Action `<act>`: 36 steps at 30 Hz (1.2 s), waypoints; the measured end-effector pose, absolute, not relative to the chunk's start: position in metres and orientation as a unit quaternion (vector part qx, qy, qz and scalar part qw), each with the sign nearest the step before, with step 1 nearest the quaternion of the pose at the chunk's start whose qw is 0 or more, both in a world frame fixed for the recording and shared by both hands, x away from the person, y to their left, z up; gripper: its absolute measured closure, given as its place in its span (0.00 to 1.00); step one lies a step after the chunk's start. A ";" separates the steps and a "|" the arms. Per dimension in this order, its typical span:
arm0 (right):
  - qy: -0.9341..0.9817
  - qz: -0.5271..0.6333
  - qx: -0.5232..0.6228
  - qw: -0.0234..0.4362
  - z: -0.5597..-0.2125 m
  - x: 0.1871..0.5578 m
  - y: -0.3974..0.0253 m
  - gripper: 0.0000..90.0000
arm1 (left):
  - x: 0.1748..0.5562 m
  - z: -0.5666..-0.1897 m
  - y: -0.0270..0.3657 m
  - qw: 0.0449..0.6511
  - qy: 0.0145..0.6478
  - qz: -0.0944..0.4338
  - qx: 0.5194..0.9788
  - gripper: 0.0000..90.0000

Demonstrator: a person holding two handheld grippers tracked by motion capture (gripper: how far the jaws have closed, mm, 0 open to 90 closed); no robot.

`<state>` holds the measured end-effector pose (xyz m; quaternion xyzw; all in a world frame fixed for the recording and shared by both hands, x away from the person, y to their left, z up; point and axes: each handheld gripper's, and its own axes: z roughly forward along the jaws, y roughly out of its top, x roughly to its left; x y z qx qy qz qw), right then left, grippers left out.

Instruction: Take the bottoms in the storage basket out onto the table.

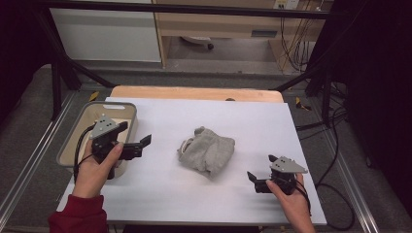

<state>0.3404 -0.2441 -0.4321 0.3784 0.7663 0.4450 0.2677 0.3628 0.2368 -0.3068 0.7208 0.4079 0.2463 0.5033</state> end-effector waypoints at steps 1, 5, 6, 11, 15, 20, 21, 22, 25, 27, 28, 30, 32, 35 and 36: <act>0.767 0.444 0.379 0.267 -0.432 0.341 -0.244 0.02 | 0.362 -0.306 0.237 0.501 0.409 0.247 0.721 0.06; 0.767 0.444 0.378 0.268 -0.432 0.340 -0.244 0.02 | 0.361 -0.306 0.240 0.496 0.408 0.251 0.724 0.06; 0.767 0.444 0.377 0.268 -0.432 0.340 -0.243 0.02 | 0.361 -0.306 0.240 0.495 0.409 0.252 0.723 0.06; 0.766 0.446 0.377 0.269 -0.432 0.340 -0.244 0.02 | 0.360 -0.306 0.245 0.496 0.410 0.256 0.721 0.06; 0.766 0.446 0.377 0.268 -0.432 0.340 -0.244 0.02 | 0.358 -0.305 0.249 0.498 0.412 0.258 0.718 0.06; 0.766 0.446 0.376 0.270 -0.431 0.340 -0.244 0.02 | 0.356 -0.304 0.255 0.501 0.414 0.258 0.715 0.06; 0.766 0.446 0.376 0.270 -0.431 0.340 -0.244 0.02 | 0.356 -0.304 0.257 0.502 0.414 0.259 0.713 0.06; 0.766 0.446 0.376 0.270 -0.431 0.340 -0.244 0.02 | 0.355 -0.303 0.259 0.503 0.416 0.259 0.712 0.06; 0.765 0.448 0.376 0.270 -0.431 0.340 -0.244 0.02 | 0.354 -0.303 0.266 0.500 0.419 0.262 0.711 0.06; 0.765 0.448 0.376 0.270 -0.431 0.340 -0.244 0.02 | 0.353 -0.303 0.269 0.500 0.424 0.264 0.708 0.05; 0.765 0.448 0.376 0.270 -0.431 0.340 -0.244 0.02 | 0.353 -0.304 0.271 0.499 0.426 0.264 0.707 0.06; 0.766 0.447 0.377 0.269 -0.431 0.340 -0.244 0.02 | 0.352 -0.304 0.273 0.500 0.427 0.264 0.706 0.06; 0.765 0.447 0.377 0.270 -0.431 0.340 -0.244 0.02 | 0.351 -0.305 0.275 0.499 0.428 0.265 0.706 0.06; 0.765 0.446 0.377 0.271 -0.431 0.340 -0.244 0.02 | 0.350 -0.305 0.278 0.502 0.427 0.265 0.704 0.06; 0.765 0.446 0.378 0.271 -0.431 0.340 -0.244 0.02 | 0.349 -0.305 0.279 0.502 0.428 0.265 0.703 0.05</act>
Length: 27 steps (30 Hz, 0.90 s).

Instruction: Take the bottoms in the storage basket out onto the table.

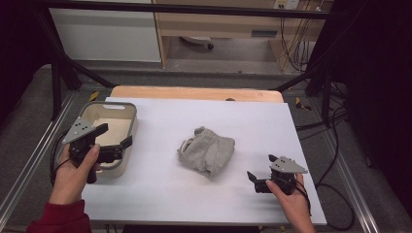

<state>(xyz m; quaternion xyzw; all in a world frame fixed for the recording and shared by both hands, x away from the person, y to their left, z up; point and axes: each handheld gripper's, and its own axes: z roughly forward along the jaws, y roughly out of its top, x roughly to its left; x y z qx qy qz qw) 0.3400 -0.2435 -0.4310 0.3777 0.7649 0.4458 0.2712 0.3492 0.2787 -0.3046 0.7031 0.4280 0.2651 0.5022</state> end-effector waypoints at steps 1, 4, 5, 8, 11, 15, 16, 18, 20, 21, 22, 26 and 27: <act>0.765 0.446 0.378 0.271 -0.431 0.340 -0.244 0.02 | 0.349 -0.305 0.279 0.503 0.429 0.266 0.702 0.06; 0.765 0.447 0.377 0.271 -0.431 0.340 -0.244 0.02 | 0.346 -0.303 0.279 0.502 0.439 0.264 0.697 0.05; 0.765 0.446 0.377 0.271 -0.431 0.340 -0.244 0.02 | 0.344 -0.302 0.278 0.505 0.438 0.265 0.695 0.05; 0.764 0.449 0.376 0.270 -0.431 0.340 -0.244 0.02 | 0.339 -0.299 0.275 0.505 0.426 0.269 0.701 0.04; 0.764 0.450 0.374 0.271 -0.430 0.340 -0.245 0.02 | 0.337 -0.302 0.274 0.495 0.424 0.273 0.708 0.04; 0.763 0.452 0.375 0.271 -0.430 0.340 -0.245 0.02 | 0.335 -0.309 0.280 0.499 0.430 0.268 0.703 0.05; 0.762 0.452 0.375 0.271 -0.430 0.340 -0.246 0.02 | 0.334 -0.310 0.283 0.503 0.430 0.267 0.700 0.05; 0.762 0.453 0.374 0.272 -0.430 0.340 -0.246 0.02 | 0.332 -0.312 0.289 0.509 0.432 0.264 0.696 0.05; 0.761 0.454 0.374 0.273 -0.430 0.340 -0.247 0.02 | 0.330 -0.314 0.296 0.519 0.437 0.260 0.688 0.06; 0.762 0.453 0.373 0.274 -0.430 0.340 -0.246 0.02 | 0.329 -0.316 0.299 0.520 0.439 0.259 0.685 0.06; 0.762 0.453 0.373 0.274 -0.430 0.340 -0.246 0.02 | 0.328 -0.316 0.301 0.520 0.439 0.260 0.685 0.06; 0.763 0.451 0.373 0.275 -0.429 0.340 -0.245 0.02 | 0.325 -0.316 0.308 0.526 0.439 0.267 0.678 0.06; 0.762 0.452 0.373 0.276 -0.429 0.339 -0.246 0.02 | 0.324 -0.316 0.309 0.527 0.438 0.270 0.677 0.06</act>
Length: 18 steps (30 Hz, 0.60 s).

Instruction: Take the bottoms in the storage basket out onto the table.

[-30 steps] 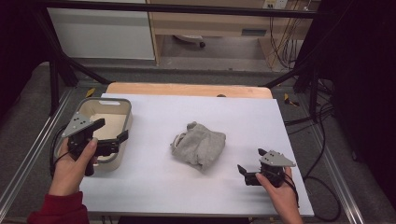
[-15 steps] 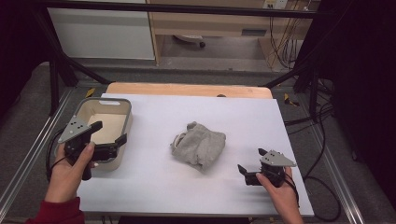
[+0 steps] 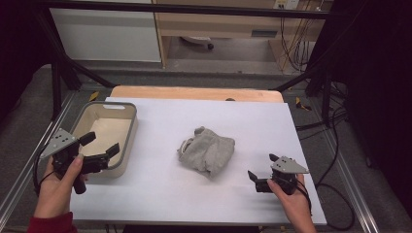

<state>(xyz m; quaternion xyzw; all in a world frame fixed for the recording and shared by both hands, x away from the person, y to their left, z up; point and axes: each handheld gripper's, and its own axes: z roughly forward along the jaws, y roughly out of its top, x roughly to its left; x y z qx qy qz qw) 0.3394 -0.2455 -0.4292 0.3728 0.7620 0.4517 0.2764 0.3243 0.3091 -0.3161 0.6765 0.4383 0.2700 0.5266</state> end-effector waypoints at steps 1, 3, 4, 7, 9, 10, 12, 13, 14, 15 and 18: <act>0.761 0.453 0.373 0.277 -0.429 0.339 -0.246 0.02 | 0.324 -0.316 0.311 0.527 0.438 0.272 0.676 0.06; 0.761 0.453 0.372 0.277 -0.429 0.339 -0.246 0.02 | 0.323 -0.317 0.313 0.527 0.439 0.276 0.674 0.06; 0.761 0.453 0.372 0.277 -0.429 0.339 -0.247 0.02 | 0.322 -0.317 0.315 0.527 0.439 0.277 0.672 0.06; 0.760 0.453 0.374 0.278 -0.429 0.339 -0.248 0.02 | 0.320 -0.319 0.317 0.529 0.439 0.282 0.669 0.06; 0.760 0.453 0.374 0.278 -0.429 0.339 -0.248 0.02 | 0.319 -0.320 0.318 0.530 0.437 0.284 0.669 0.06; 0.760 0.453 0.374 0.277 -0.429 0.339 -0.247 0.02 | 0.318 -0.321 0.319 0.529 0.436 0.285 0.670 0.06; 0.761 0.453 0.373 0.278 -0.429 0.339 -0.247 0.02 | 0.318 -0.322 0.319 0.529 0.434 0.287 0.670 0.06; 0.761 0.453 0.373 0.278 -0.428 0.339 -0.247 0.02 | 0.317 -0.322 0.320 0.529 0.433 0.287 0.671 0.06; 0.760 0.453 0.373 0.278 -0.428 0.339 -0.247 0.02 | 0.317 -0.323 0.320 0.529 0.432 0.288 0.671 0.06; 0.760 0.454 0.373 0.279 -0.428 0.339 -0.248 0.02 | 0.316 -0.323 0.321 0.530 0.432 0.289 0.670 0.06; 0.760 0.453 0.373 0.279 -0.429 0.339 -0.248 0.02 | 0.315 -0.326 0.323 0.532 0.432 0.289 0.669 0.06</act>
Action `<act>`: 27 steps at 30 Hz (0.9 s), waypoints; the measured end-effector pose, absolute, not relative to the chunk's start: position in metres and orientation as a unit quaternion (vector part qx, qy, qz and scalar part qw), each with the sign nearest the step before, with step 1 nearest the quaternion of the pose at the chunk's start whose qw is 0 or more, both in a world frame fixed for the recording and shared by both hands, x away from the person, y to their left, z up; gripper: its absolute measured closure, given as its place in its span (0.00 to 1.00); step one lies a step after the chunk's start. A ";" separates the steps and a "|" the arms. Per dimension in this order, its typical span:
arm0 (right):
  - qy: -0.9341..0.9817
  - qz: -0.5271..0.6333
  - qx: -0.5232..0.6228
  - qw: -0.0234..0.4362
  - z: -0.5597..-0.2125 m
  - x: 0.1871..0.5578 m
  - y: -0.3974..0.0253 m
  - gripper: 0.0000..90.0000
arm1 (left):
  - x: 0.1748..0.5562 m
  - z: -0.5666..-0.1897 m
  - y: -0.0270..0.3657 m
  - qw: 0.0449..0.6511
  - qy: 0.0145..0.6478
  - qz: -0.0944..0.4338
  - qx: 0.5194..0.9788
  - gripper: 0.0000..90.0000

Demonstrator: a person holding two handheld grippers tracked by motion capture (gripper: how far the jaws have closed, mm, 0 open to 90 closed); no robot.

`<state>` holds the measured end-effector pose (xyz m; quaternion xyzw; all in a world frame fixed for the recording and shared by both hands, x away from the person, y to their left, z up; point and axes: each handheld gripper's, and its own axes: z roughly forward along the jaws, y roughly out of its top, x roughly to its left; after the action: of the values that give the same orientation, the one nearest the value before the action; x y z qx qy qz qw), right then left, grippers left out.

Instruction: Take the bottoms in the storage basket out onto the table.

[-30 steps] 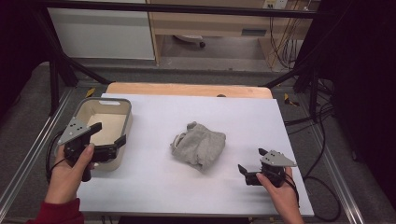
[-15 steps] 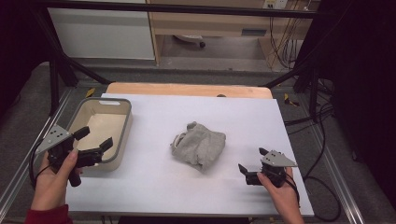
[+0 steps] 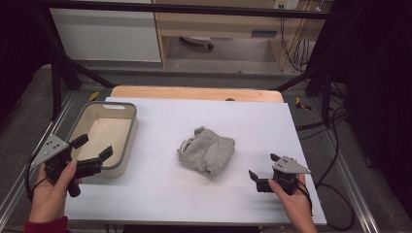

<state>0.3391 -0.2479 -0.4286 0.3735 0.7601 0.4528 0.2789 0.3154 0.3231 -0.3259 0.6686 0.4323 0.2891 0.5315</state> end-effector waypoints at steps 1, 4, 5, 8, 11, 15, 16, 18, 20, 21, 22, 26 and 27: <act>0.760 0.453 0.373 0.278 -0.429 0.339 -0.248 0.02 | 0.315 -0.327 0.323 0.532 0.433 0.290 0.668 0.06; 0.760 0.454 0.372 0.279 -0.428 0.339 -0.247 0.02 | 0.314 -0.329 0.325 0.534 0.434 0.293 0.664 0.06; 0.760 0.454 0.372 0.279 -0.428 0.339 -0.247 0.02 | 0.313 -0.330 0.325 0.537 0.432 0.295 0.662 0.06; 0.759 0.454 0.373 0.280 -0.428 0.339 -0.248 0.02 | 0.311 -0.330 0.326 0.541 0.430 0.301 0.657 0.06; 0.760 0.453 0.373 0.279 -0.428 0.339 -0.248 0.02 | 0.311 -0.332 0.328 0.540 0.431 0.298 0.659 0.06; 0.761 0.452 0.373 0.279 -0.428 0.339 -0.247 0.02 | 0.311 -0.337 0.330 0.537 0.438 0.300 0.656 0.06; 0.761 0.452 0.374 0.278 -0.428 0.339 -0.247 0.02 | 0.311 -0.338 0.331 0.536 0.441 0.302 0.653 0.06; 0.761 0.451 0.374 0.278 -0.429 0.339 -0.247 0.02 | 0.311 -0.341 0.333 0.533 0.443 0.303 0.654 0.06; 0.761 0.451 0.375 0.278 -0.429 0.339 -0.247 0.02 | 0.311 -0.344 0.335 0.531 0.446 0.301 0.654 0.06; 0.761 0.451 0.375 0.278 -0.429 0.339 -0.247 0.02 | 0.311 -0.346 0.336 0.528 0.448 0.301 0.655 0.06; 0.761 0.451 0.375 0.278 -0.429 0.339 -0.247 0.02 | 0.311 -0.348 0.336 0.525 0.449 0.302 0.657 0.06; 0.762 0.450 0.375 0.278 -0.429 0.340 -0.247 0.02 | 0.313 -0.355 0.337 0.519 0.453 0.297 0.661 0.06; 0.761 0.451 0.375 0.277 -0.429 0.340 -0.247 0.02 | 0.313 -0.356 0.337 0.515 0.452 0.298 0.664 0.06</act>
<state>0.3395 -0.2469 -0.4290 0.3746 0.7615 0.4506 0.2771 0.3129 0.3369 -0.3558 0.6644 0.4524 0.2976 0.5152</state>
